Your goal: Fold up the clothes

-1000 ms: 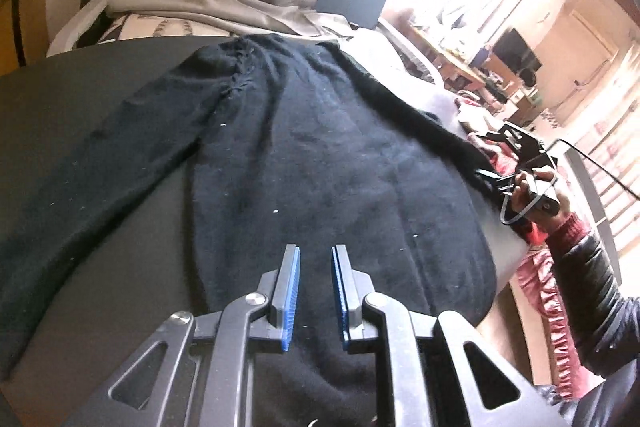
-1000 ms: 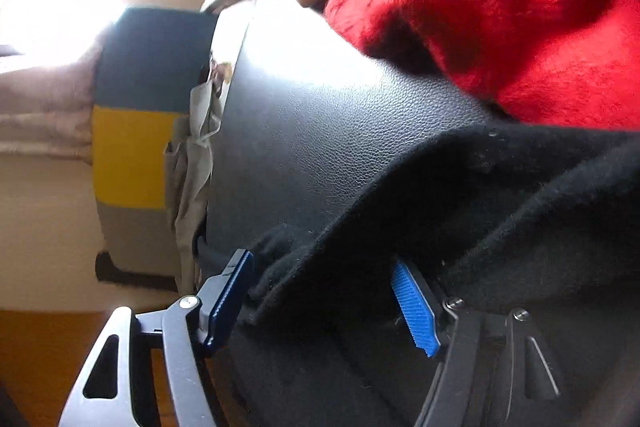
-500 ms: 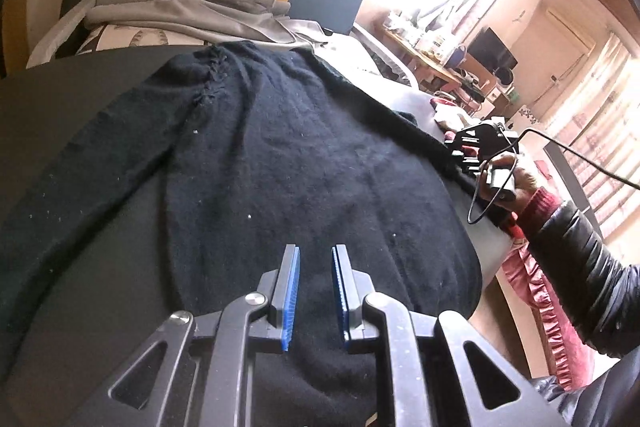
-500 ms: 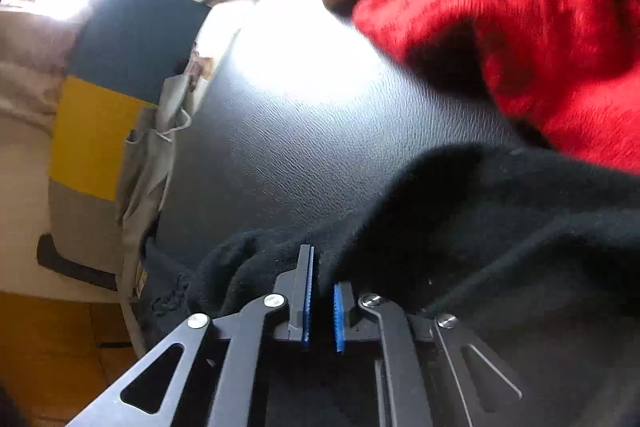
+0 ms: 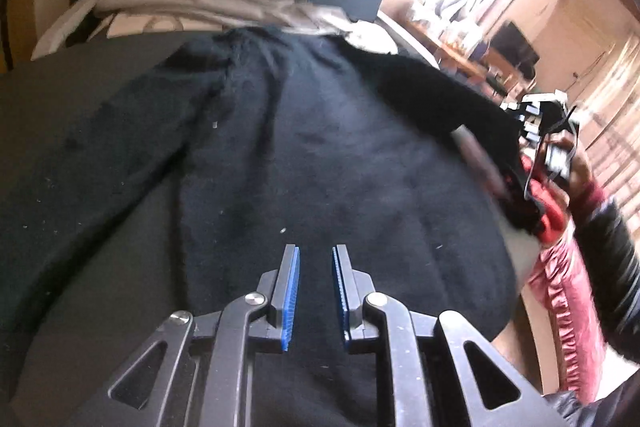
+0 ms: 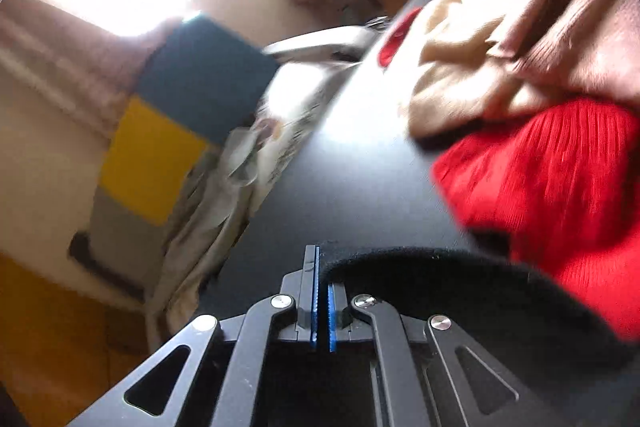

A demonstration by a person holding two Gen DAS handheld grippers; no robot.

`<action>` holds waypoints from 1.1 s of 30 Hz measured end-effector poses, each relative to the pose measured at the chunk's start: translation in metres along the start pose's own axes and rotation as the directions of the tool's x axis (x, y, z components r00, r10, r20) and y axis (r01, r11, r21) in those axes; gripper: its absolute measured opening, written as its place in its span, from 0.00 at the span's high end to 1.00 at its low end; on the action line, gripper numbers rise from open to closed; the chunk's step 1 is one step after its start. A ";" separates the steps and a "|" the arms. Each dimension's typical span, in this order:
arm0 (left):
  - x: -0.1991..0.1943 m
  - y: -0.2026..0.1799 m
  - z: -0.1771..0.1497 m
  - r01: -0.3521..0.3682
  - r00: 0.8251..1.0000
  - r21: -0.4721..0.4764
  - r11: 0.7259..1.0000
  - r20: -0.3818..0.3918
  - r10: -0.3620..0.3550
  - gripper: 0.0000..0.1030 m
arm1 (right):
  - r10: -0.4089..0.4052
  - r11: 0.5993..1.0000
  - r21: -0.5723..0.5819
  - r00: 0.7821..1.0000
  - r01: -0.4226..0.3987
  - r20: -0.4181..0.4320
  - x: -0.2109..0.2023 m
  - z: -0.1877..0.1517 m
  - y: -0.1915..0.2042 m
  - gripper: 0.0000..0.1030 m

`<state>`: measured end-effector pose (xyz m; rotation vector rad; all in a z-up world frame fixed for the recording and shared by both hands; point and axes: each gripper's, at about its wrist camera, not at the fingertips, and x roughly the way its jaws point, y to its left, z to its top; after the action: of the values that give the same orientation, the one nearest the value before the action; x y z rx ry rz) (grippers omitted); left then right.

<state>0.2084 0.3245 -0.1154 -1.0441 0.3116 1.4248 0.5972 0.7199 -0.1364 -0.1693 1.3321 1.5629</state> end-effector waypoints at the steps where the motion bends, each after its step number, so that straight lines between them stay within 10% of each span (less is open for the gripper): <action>1: 0.002 0.002 0.003 -0.006 1.000 -0.002 1.000 0.003 0.006 0.84 | -0.035 0.999 0.022 0.999 0.035 -0.003 0.011 0.010 -0.006 0.93; 5: 0.009 0.008 0.015 -0.030 0.999 -0.008 1.000 0.017 0.030 0.84 | -0.074 0.996 0.036 0.994 0.077 -0.080 0.042 0.030 -0.018 0.89; 9: 0.017 0.014 0.028 -0.054 0.998 -0.015 0.998 0.030 0.055 0.84 | -0.041 0.998 -0.040 0.998 0.039 -0.044 0.031 0.031 -0.001 0.43; 13: 0.038 0.026 0.052 -0.073 0.996 -0.027 0.997 0.049 0.074 0.84 | -0.014 0.960 -0.279 1.000 0.015 0.005 -0.001 0.007 0.046 0.43; 18: 0.071 0.039 0.076 -0.129 0.991 -0.010 0.992 0.040 0.129 0.84 | -0.007 0.735 -0.667 0.982 -0.124 -0.190 -0.002 -0.096 0.109 0.43; 23: 0.100 0.039 0.060 -0.234 0.969 0.044 0.971 -0.066 0.237 0.85 | -0.192 0.548 -0.827 0.944 -0.125 -0.269 0.034 -0.188 0.110 0.47; 33: 0.080 0.047 0.031 -0.255 0.965 0.003 0.967 -0.068 0.255 0.84 | -0.277 0.535 -0.844 0.936 -0.038 -0.217 0.014 -0.200 0.063 0.47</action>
<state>0.1690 0.3906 -0.1754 -1.0881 0.5066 1.6226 0.4482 0.5787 -0.1800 -1.1632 0.6344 1.9998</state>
